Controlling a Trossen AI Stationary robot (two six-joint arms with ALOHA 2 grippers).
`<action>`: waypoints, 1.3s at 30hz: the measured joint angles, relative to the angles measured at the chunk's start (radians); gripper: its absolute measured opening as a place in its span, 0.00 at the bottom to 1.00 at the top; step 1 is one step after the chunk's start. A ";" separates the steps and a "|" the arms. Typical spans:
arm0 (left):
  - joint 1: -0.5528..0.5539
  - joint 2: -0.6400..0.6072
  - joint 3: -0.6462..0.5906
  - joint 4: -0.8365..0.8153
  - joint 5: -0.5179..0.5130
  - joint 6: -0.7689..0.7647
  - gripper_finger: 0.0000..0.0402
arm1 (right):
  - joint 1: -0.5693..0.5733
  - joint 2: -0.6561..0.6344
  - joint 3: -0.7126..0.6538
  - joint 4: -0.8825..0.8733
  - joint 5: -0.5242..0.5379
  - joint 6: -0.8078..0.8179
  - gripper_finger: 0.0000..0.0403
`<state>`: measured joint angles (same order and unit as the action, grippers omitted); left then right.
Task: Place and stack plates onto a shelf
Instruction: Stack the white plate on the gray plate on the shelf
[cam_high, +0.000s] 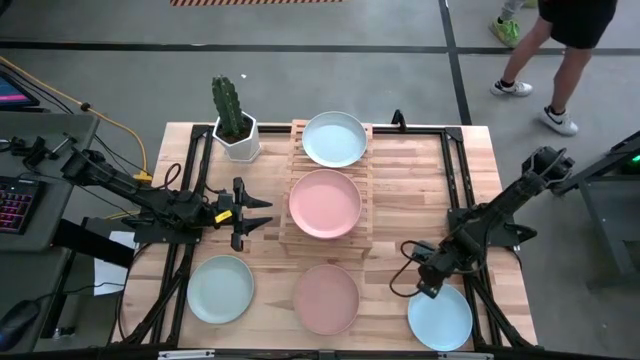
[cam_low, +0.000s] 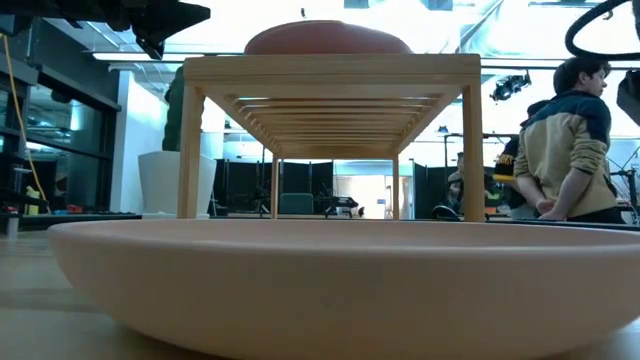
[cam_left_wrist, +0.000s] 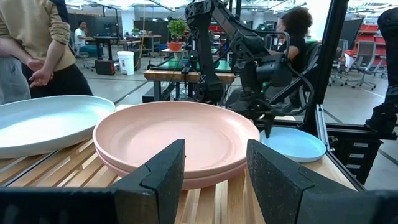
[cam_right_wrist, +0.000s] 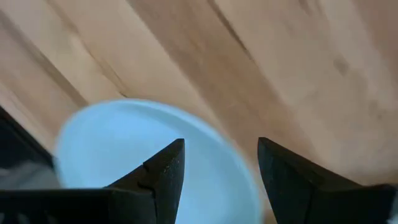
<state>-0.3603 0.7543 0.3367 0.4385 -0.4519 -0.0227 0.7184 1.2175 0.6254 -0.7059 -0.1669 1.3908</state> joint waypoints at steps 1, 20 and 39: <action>0.000 0.000 0.000 0.000 0.000 0.000 0.40 | 0.003 0.000 0.000 -0.004 0.002 -0.062 0.46; 0.000 0.000 0.000 -0.001 0.000 0.016 0.40 | 0.045 0.139 0.000 0.050 -0.020 -0.316 0.46; 0.000 0.000 0.000 -0.001 0.000 0.016 0.40 | -0.021 0.215 0.002 0.052 -0.053 -0.284 0.05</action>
<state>-0.3605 0.7544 0.3367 0.4377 -0.4522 -0.0071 0.6974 1.4321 0.6271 -0.6537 -0.2201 1.1072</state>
